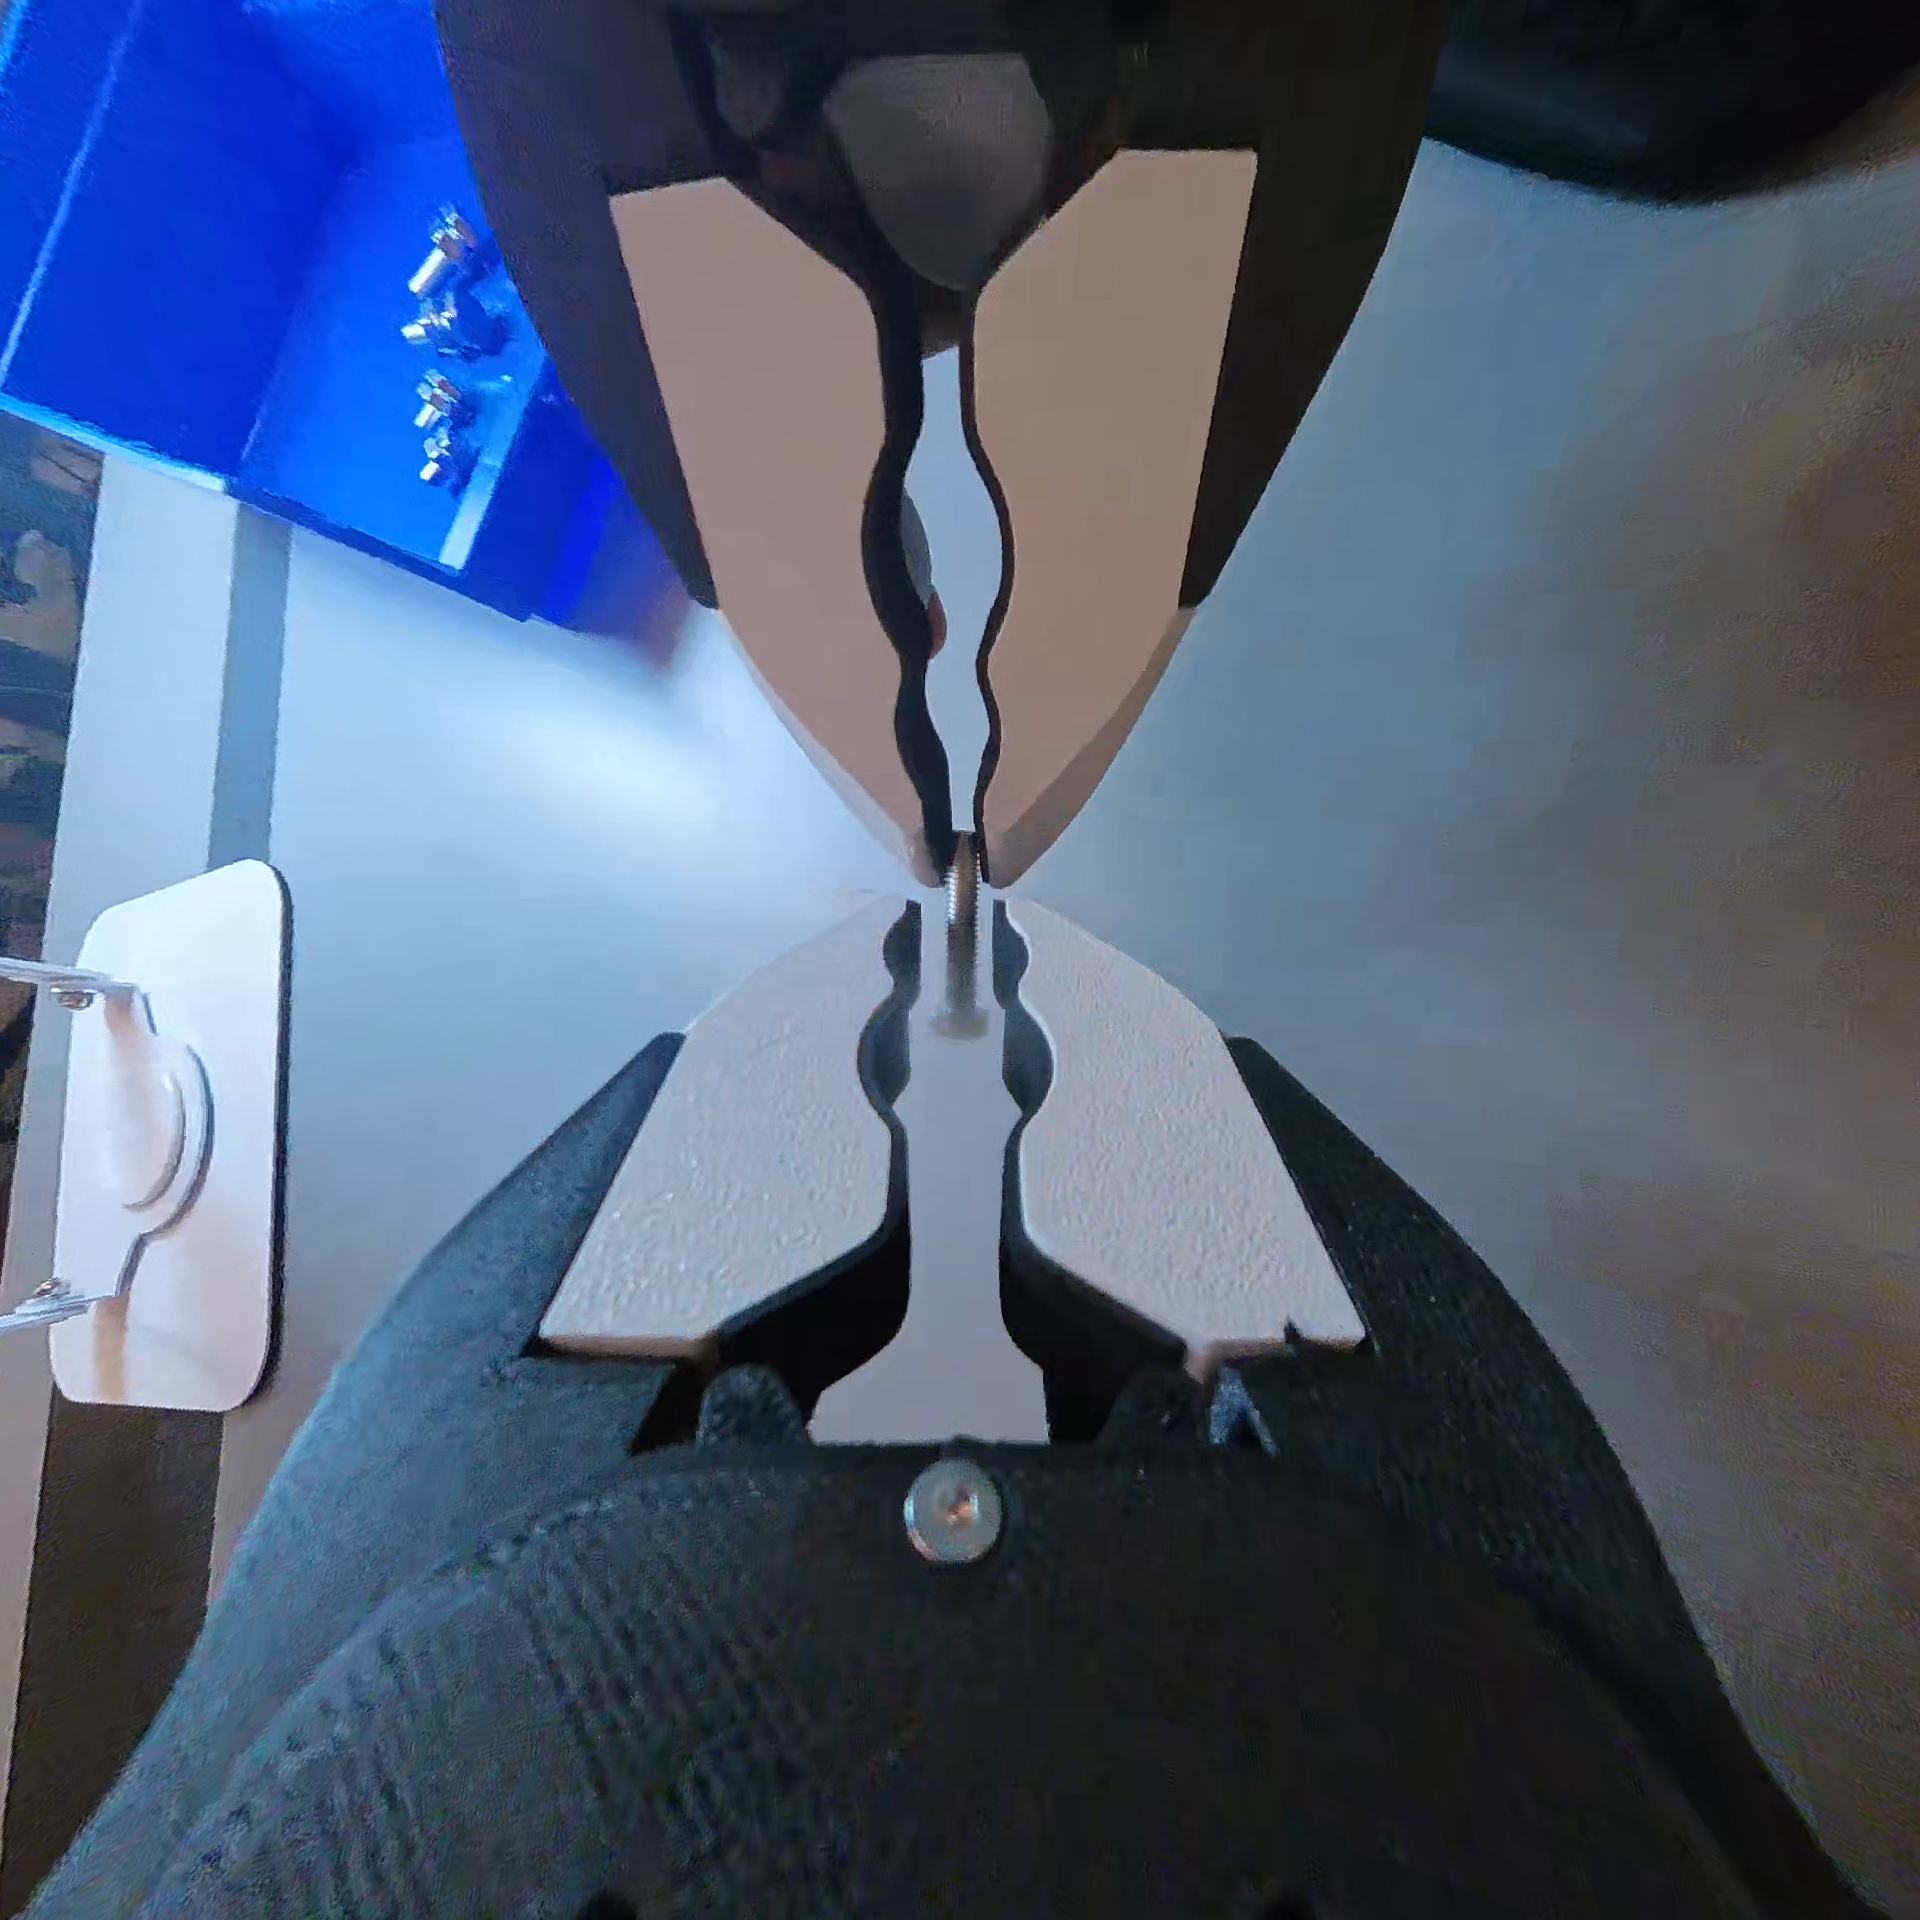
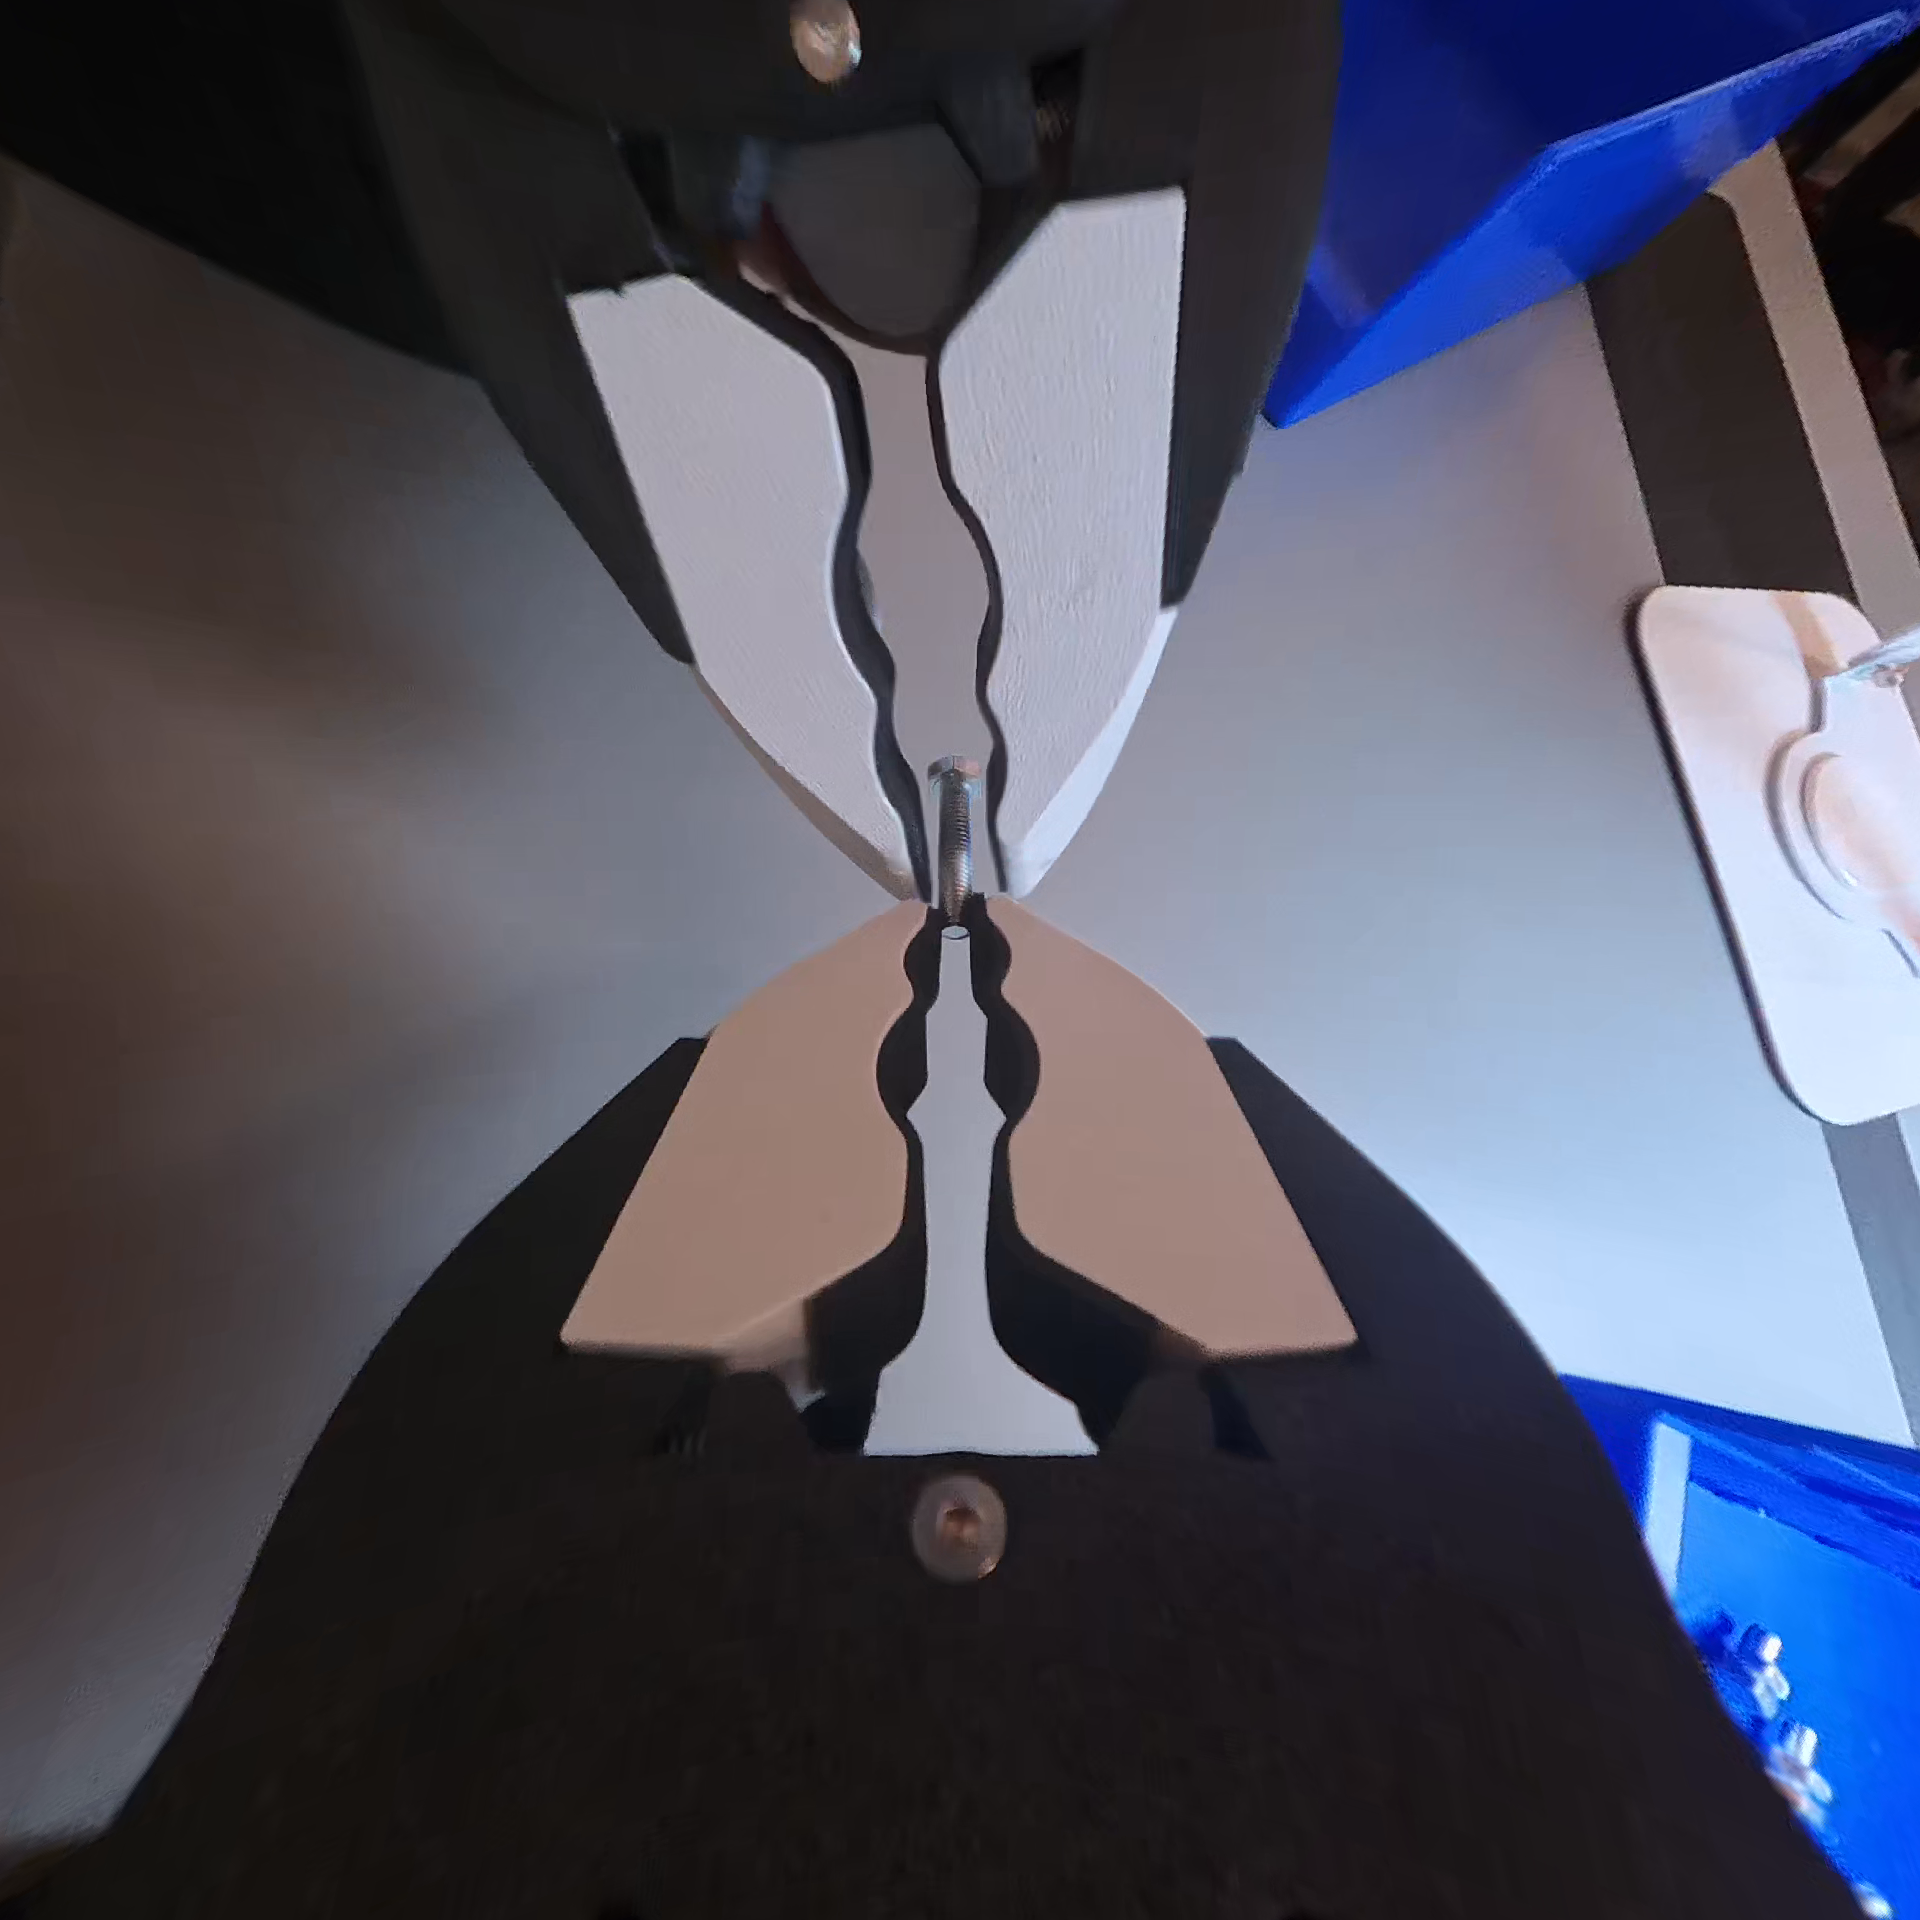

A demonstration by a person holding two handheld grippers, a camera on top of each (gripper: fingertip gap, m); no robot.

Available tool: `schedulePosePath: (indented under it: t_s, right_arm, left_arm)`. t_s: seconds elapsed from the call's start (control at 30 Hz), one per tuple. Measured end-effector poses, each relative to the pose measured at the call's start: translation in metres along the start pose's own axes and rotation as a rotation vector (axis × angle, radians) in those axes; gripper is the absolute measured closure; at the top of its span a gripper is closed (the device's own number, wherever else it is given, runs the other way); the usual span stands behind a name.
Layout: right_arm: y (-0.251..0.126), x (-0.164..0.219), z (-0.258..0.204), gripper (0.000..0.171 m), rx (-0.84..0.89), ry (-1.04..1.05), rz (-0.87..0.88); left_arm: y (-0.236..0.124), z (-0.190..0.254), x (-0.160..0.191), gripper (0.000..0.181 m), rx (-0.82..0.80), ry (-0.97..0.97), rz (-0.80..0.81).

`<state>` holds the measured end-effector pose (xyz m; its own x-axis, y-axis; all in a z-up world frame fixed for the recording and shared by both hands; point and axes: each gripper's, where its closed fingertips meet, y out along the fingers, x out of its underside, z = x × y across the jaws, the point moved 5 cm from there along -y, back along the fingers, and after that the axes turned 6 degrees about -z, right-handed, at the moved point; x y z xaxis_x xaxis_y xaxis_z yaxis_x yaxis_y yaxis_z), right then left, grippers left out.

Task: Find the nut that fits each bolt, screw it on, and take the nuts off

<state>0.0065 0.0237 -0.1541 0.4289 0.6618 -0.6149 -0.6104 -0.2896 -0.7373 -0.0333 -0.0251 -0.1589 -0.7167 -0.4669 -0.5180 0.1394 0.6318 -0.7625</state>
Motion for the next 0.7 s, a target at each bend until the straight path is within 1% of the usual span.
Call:
schedulePosePath:
  t_s: [0.07, 0.23, 0.3, 0.37, 0.4, 0.53, 0.6, 0.63, 0.7]
  right_arm:
    - [0.0, -0.001, -0.005, 0.166, -0.012, -0.035, -0.003]
    - [0.001, 0.003, -0.011, 0.166, -0.039, -0.071, -0.046]
    - [-0.001, 0.003, -0.008, 0.166, -0.025, -0.059, -0.02]
    - [-0.01, -0.001, 0.0, 0.165, -0.033, 0.012, 0.089]
    - [-0.016, -0.003, 0.006, 0.16, -0.042, 0.063, 0.168]
    - [-0.036, -0.008, 0.031, 0.15, -0.081, 0.273, 0.424]
    - [-0.033, -0.011, 0.035, 0.149, -0.1, 0.371, 0.511]
    - [-0.029, -0.015, 0.034, 0.149, -0.102, 0.406, 0.55]
    - [-0.023, -0.023, 0.03, 0.149, -0.09, 0.432, 0.614]
  left_arm:
    - [0.005, 0.005, 0.001, 0.175, 0.028, 0.023, -0.03]
    - [0.009, 0.011, 0.0, 0.175, 0.054, 0.024, -0.024]
    - [0.008, 0.007, 0.0, 0.176, 0.037, -0.01, 0.028]
    - [0.0, -0.002, -0.002, 0.176, 0.06, -0.122, 0.168]
    - [-0.007, -0.011, -0.002, 0.176, 0.069, -0.21, 0.268]
    - [-0.046, -0.046, -0.004, 0.176, 0.195, -0.588, 0.786]
    - [-0.06, -0.054, -0.004, 0.176, 0.265, -0.697, 0.996]
    - [-0.064, -0.056, -0.003, 0.176, 0.292, -0.734, 1.078]
    - [-0.065, -0.055, -0.004, 0.176, 0.335, -0.76, 1.151]
